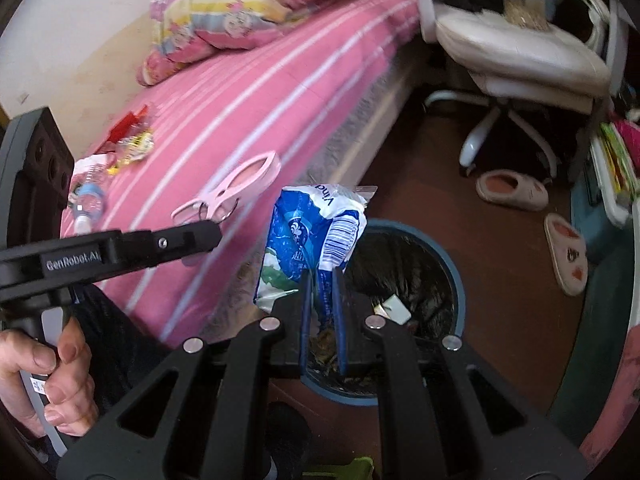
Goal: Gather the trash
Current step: 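Open both tools to drop the peg and pouch into the wastebasket, then move both tools back toward the clear water bottle on the bed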
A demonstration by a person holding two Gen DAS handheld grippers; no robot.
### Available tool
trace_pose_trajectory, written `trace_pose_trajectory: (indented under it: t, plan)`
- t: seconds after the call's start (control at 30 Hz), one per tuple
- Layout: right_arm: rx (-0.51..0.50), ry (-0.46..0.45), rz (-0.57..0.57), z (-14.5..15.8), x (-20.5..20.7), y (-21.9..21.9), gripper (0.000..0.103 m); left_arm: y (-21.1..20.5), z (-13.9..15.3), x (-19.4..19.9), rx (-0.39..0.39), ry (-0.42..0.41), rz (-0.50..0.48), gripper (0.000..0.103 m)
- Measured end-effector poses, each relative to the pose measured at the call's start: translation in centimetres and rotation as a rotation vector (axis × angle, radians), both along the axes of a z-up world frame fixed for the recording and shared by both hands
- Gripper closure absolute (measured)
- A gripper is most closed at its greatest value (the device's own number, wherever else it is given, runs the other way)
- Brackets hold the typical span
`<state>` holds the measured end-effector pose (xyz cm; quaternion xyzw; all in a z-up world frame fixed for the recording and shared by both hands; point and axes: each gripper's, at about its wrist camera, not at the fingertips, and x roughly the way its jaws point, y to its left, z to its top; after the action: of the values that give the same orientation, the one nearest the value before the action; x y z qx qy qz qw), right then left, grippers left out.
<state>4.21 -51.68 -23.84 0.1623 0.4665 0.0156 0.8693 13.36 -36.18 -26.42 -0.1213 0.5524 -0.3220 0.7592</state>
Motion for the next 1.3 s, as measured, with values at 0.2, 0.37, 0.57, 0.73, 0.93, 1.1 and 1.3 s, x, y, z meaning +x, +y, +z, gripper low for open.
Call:
trace_pose_trajectory:
  t: [0.2,0.37,0.57,0.73,0.93,1.1,1.3]
  plan:
    - [-0.002,0.07,-0.003,-2.7,0.8,-0.7,0.092,-2.1,-3.3,1.5,0.041,0.087,-0.018,0.094]
    - [-0.007,0.117,-0.016,-4.4,1.6,-1.0,0.088,-4.0,-5.1,2.1,0.056,0.134,-0.051,0.094]
    - [-0.044,0.127,-0.071,-4.2,1.6,-1.8,0.036,-4.5,-4.9,2.3,0.038,0.141,-0.044,0.055]
    - [-0.082,0.109,-0.094,-3.0,1.2,-2.2,0.017,-4.2,-4.2,2.3,0.009,0.142,-0.019,0.051]
    - [-0.101,0.063,-0.076,-0.7,1.0,-1.8,0.009,-2.9,-2.1,1.6,-0.026,0.117,0.016,0.04]
    - [-0.124,0.02,-0.015,1.6,1.0,0.5,0.006,-0.3,0.8,0.4,-0.057,0.043,0.079,0.027]
    - [-0.113,-0.021,0.037,4.1,1.3,3.6,0.006,5.0,3.1,-0.6,-0.138,0.035,0.221,0.024]
